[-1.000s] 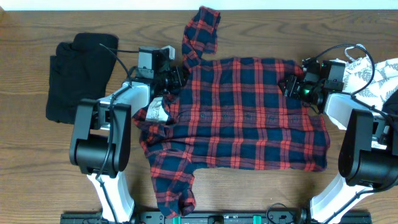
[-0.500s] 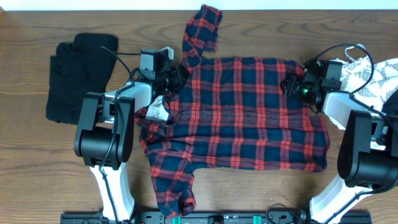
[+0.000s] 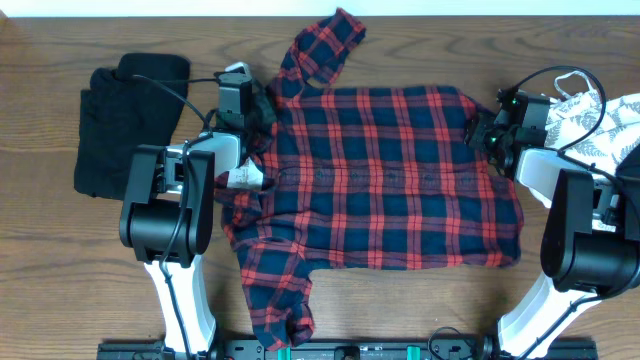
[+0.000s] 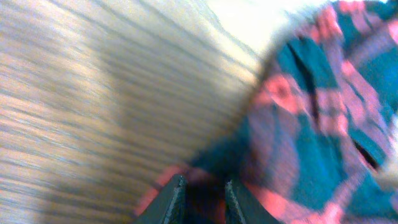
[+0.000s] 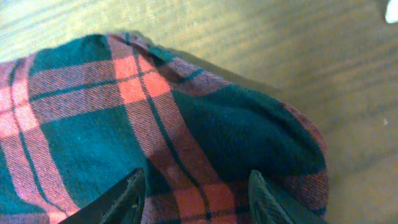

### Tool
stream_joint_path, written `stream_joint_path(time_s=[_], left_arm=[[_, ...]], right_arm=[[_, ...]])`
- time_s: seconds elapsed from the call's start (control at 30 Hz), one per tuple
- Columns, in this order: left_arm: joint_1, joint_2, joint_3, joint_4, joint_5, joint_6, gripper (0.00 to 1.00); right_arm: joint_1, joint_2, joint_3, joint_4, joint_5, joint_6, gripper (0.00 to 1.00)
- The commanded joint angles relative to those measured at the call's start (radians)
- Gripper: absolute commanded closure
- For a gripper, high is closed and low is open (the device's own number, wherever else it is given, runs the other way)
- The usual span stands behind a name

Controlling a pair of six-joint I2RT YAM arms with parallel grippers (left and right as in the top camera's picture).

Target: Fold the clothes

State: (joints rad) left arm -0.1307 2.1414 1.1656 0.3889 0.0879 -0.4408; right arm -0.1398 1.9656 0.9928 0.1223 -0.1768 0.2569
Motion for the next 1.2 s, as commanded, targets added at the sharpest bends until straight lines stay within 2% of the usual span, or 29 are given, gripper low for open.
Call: stream_joint_path(time_s=[0.0, 0.27, 0.4, 0.5, 0.7, 0.83, 0.87, 0.93, 1.13, 1.17], left_arm=[[0.016, 0.029, -0.007, 0.019, -0.126, 0.005, 0.77], [0.019, -0.001, -0.007, 0.016, -0.035, 0.007, 0.77], [0.026, -0.095, -0.007, -0.014, -0.024, 0.074, 0.77], [0.042, -0.202, -0.007, -0.111, -0.015, 0.085, 0.77], [0.060, -0.445, -0.007, -0.491, 0.028, 0.085, 0.76], [0.059, -0.582, -0.007, -0.827, 0.037, 0.084, 0.74], [0.059, -0.602, -0.008, -0.898, 0.037, 0.084, 0.70], [0.059, -0.640, -0.008, -1.069, 0.037, 0.084, 0.69], [0.059, -0.658, -0.011, -1.415, 0.037, 0.084, 0.69], [0.059, -0.658, -0.015, -1.460, 0.045, 0.085, 0.69]], right_arm=[[-0.003, 0.055, -0.008, -0.007, 0.005, 0.012, 0.48], [-0.005, 0.053, -0.007, -0.003, -0.071, 0.011, 0.42], [-0.012, 0.005, -0.007, -0.004, -0.136, -0.002, 0.38], [-0.021, -0.076, -0.007, -0.030, -0.142, -0.014, 0.36], [-0.023, -0.316, -0.007, -0.209, -0.099, -0.065, 0.32], [-0.021, -0.471, -0.007, -0.441, -0.095, -0.064, 0.31], [-0.021, -0.499, -0.007, -0.509, -0.101, -0.064, 0.30], [-0.021, -0.549, -0.007, -0.661, -0.101, -0.063, 0.28], [-0.021, -0.582, -0.008, -1.006, -0.100, -0.034, 0.12], [-0.021, -0.582, -0.008, -1.040, -0.100, -0.016, 0.01]])
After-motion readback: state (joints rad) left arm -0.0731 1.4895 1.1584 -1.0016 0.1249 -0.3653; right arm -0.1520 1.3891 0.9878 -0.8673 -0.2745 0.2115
